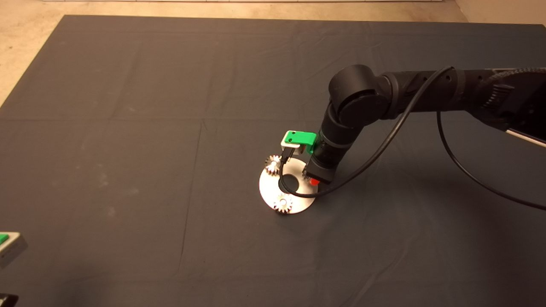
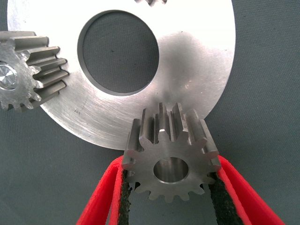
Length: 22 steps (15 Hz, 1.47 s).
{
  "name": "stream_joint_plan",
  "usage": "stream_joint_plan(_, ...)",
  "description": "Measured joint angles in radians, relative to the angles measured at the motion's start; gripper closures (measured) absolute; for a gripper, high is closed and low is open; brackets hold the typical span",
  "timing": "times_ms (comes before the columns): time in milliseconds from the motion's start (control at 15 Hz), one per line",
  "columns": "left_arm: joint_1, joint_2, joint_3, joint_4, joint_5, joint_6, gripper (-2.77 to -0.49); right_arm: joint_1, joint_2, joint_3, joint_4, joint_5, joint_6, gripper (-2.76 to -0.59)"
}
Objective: Install three planetary gears onto the carrier pins
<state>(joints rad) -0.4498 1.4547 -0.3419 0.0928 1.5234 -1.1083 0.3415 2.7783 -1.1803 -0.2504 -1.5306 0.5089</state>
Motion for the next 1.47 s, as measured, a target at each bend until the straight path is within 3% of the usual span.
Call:
stream_joint_plan(400,0.000,0.000,0.000,0.000,0.000,0.000,-2.33,-0.001,-0.001,0.002,0.000,0.000,0.000,-1.00)
stream_joint_plan(667,0.000,-0.007,0.000,0.000,0.000,0.003,-2.33,-0.001,-0.011,0.004,0.000,0.009,-0.003,-1.01)
stream_joint_plan(867,0.000,-0.009,0.000,0.000,0.000,0.003,-2.33,-0.004,-0.017,0.004,0.000,0.007,-0.004,-1.01)
stream_joint_plan(1000,0.000,-0.011,0.000,0.000,0.000,0.003,-2.33,-0.011,-0.022,0.005,0.000,0.014,-0.007,-1.00)
stream_joint_plan(1467,0.000,-0.026,0.000,0.000,0.000,0.014,-2.33,-0.012,-0.019,0.003,0.000,0.011,-0.011,-1.01)
